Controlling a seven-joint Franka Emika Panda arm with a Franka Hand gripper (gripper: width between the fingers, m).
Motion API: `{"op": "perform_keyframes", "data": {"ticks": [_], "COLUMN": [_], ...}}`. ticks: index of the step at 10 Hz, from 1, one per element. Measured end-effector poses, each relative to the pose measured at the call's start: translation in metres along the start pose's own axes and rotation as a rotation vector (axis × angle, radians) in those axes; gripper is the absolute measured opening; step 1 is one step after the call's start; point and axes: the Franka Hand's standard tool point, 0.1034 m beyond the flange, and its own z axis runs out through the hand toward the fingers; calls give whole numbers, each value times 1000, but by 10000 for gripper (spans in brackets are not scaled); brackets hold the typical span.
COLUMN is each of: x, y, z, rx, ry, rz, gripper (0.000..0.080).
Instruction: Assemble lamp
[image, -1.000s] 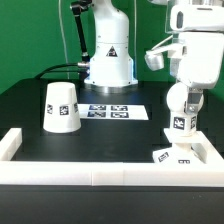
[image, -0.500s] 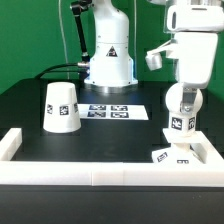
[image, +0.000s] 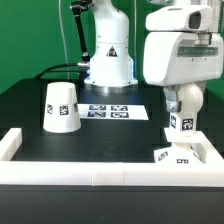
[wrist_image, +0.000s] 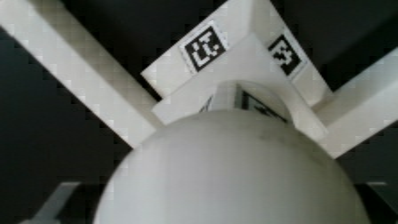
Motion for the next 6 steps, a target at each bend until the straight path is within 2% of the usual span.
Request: {"op": "perform_keyframes", "data": {"ticks": [3, 6], "x": [2, 1], "y": [0, 2], "z": [-1, -1], "rx": [-4, -6], "ry": [3, 8], "rz": [294, 459], "gripper": [577, 577]}}
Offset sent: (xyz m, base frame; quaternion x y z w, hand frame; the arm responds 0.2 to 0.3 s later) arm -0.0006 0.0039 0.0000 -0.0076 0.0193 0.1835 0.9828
